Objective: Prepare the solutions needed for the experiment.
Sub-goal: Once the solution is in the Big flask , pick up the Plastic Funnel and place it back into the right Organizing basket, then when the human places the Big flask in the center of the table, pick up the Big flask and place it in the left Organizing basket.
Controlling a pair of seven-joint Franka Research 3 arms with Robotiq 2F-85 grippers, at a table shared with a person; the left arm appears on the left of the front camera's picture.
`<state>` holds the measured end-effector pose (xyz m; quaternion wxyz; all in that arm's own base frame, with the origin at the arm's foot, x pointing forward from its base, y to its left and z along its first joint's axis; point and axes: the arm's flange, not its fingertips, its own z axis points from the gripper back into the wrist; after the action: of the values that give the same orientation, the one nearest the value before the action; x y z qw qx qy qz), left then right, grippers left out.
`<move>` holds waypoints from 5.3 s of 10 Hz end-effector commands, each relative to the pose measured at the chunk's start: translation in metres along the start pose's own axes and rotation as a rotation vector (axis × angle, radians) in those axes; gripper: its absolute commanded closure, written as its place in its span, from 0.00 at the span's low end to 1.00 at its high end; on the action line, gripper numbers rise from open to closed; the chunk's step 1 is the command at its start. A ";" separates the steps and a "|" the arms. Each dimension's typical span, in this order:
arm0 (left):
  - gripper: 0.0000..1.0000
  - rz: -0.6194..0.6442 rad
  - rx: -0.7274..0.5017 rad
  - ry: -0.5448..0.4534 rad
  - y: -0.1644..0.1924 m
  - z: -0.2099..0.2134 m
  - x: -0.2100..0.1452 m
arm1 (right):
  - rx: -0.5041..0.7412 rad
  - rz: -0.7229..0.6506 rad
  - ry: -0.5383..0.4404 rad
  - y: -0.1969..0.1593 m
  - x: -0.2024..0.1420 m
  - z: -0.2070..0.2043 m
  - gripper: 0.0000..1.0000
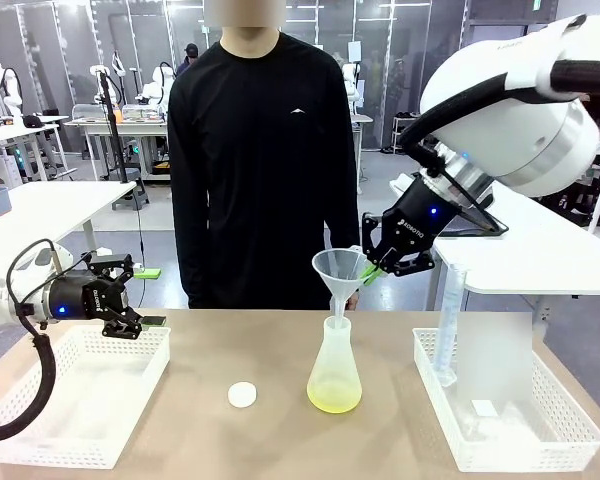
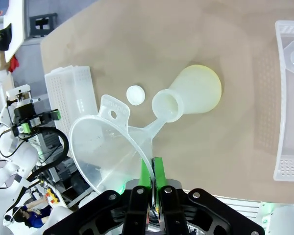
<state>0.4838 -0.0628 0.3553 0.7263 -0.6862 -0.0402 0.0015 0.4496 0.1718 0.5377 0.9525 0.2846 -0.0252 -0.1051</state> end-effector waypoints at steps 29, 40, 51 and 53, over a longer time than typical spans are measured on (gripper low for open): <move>0.00 -0.020 -0.008 -0.018 -0.001 -0.001 0.001 | -0.351 -0.300 0.072 -0.217 0.027 0.033 0.57; 0.00 -0.020 -0.008 -0.018 -0.001 -0.001 0.001 | -0.327 -0.271 0.074 -0.219 0.028 0.032 0.17; 0.00 -0.020 -0.008 -0.018 -0.001 -0.001 0.001 | 0.274 -0.256 0.328 -0.214 0.030 0.034 0.17; 0.00 -0.020 -0.008 -0.018 -0.001 -0.001 0.001 | 0.447 -0.200 0.389 -0.222 0.038 0.020 0.17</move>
<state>0.4839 -0.0626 0.3553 0.7263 -0.6861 -0.0404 0.0017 0.4329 -0.0223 0.4416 0.8571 0.4644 0.1493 -0.1656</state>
